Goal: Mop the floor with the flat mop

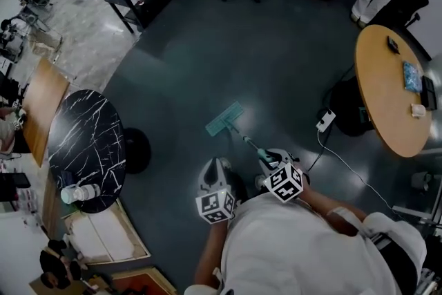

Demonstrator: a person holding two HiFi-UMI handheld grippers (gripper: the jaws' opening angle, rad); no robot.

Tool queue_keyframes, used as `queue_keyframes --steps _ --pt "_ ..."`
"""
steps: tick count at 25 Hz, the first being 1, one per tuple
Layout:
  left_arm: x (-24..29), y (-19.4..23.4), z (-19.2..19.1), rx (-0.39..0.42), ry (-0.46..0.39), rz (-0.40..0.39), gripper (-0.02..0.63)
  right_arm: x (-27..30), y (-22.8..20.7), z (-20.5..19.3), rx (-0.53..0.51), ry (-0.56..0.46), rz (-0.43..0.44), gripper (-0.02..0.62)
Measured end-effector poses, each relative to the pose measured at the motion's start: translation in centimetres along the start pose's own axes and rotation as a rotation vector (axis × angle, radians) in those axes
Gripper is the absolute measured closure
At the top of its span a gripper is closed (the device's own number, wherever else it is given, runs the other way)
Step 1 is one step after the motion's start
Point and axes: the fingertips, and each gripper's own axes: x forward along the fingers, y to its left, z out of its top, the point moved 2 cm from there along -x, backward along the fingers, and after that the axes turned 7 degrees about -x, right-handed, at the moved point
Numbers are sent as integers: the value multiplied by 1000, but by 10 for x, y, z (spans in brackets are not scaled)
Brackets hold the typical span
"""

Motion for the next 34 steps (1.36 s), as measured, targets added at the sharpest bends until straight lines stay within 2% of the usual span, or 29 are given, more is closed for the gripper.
queue_keyframes --steps 4,9,34 --pt "-9 -15 -4 32 -10 -16 601 -12 8 2 -10 -30 4 483" --pt "-16 -23 -9 26 -13 -16 601 -14 5 -2 -17 -49 -15 483" --pt "-10 -15 -7 8 -19 -13 601 -10 9 8 -32 -70 -2 483"
